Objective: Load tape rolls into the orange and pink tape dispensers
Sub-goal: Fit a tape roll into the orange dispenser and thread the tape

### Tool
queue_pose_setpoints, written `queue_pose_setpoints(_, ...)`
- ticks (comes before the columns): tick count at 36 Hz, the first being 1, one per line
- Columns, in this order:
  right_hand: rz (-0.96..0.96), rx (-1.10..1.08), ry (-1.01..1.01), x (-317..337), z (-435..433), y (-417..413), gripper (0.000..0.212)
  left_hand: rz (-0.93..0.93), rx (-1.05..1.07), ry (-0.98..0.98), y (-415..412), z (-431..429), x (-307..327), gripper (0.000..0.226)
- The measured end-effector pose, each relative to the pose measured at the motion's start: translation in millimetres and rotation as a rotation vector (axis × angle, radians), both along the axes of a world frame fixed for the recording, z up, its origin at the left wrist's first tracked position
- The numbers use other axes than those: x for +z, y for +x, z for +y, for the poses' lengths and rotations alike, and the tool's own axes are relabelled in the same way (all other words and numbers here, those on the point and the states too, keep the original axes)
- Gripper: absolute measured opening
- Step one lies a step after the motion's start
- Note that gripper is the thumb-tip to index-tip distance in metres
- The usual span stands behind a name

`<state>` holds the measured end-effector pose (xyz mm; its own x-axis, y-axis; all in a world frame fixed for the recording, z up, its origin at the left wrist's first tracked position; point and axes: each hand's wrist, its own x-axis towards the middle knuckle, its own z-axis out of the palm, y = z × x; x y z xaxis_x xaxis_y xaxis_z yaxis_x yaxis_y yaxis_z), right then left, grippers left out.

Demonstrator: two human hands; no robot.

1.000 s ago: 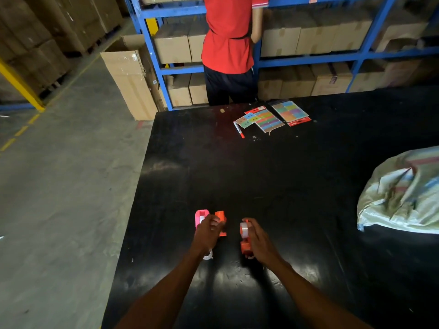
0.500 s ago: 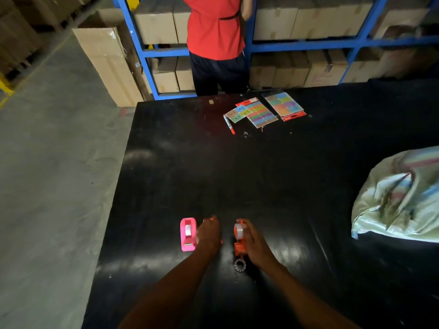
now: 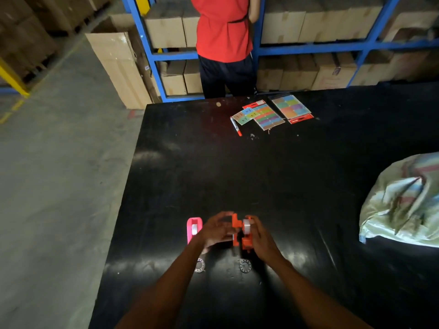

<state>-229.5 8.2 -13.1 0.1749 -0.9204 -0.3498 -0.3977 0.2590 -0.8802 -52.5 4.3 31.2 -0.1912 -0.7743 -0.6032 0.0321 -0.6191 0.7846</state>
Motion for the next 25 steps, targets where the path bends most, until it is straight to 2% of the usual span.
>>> queue_pose_setpoints(4, -0.021, 0.041, -0.023, 8, 3, 4, 0.025, 0.092, 0.006, 0.036, 9, 11, 7, 0.06)
queue_pose_setpoints(14, -0.06, 0.07, -0.099, 33, 15, 12, 0.027, 0.097, 0.041, 0.0, 16, 34, 24, 0.057)
queue_pose_setpoints(25, 0.0, 0.125, -0.151, 49, 23, 28, 0.029, 0.12, 0.091, -0.071, 25, 56, 42, 0.048)
